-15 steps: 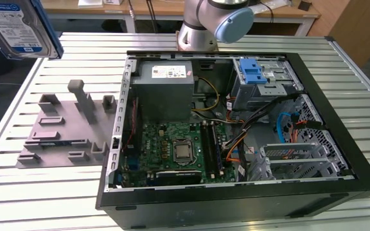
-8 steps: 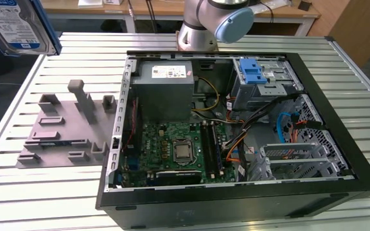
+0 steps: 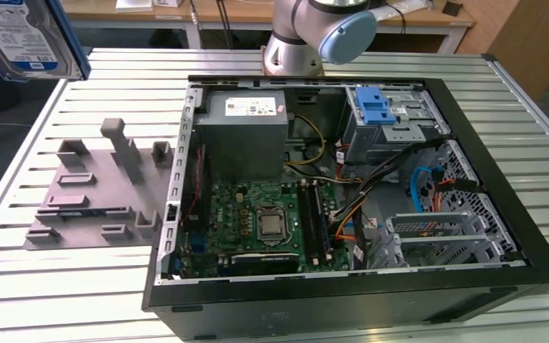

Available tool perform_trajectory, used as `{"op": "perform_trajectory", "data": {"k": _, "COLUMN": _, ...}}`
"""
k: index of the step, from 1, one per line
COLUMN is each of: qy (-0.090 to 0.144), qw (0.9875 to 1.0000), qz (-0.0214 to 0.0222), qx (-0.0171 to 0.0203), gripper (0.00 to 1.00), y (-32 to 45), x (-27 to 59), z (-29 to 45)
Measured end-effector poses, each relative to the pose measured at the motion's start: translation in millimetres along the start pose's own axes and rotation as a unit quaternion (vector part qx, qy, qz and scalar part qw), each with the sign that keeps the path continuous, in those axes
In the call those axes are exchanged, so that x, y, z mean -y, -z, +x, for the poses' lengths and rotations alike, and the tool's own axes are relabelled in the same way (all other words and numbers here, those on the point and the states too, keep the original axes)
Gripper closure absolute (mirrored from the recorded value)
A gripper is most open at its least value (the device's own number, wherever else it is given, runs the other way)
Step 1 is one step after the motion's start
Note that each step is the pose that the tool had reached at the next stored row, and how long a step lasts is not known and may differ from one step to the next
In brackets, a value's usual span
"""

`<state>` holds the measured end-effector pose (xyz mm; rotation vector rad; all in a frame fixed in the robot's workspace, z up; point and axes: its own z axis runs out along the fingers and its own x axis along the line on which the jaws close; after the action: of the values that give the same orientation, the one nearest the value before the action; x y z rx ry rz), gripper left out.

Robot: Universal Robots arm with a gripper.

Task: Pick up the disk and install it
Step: 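Pick up the disk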

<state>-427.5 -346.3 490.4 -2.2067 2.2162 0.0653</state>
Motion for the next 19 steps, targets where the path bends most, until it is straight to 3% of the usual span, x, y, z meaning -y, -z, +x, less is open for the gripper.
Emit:
{"op": "perform_trajectory", "data": {"k": 2, "qy": 0.000, "qw": 1.0000, "qz": 0.0001, "qx": -0.0037, "gripper": 0.64, "y": 0.0, "x": 0.1, "z": 0.3}}
{"op": "perform_trajectory", "data": {"k": 13, "qy": 0.000, "qw": 1.0000, "qz": 0.0000, "qx": -0.0031, "gripper": 0.64, "y": 0.7, "x": 1.5, "z": 17.5}}
{"op": "perform_trajectory", "data": {"k": 19, "qy": 0.000, "qw": 1.0000, "qz": 0.0001, "qx": -0.0025, "gripper": 0.64, "y": 1.2, "x": 13.4, "z": 23.5}}
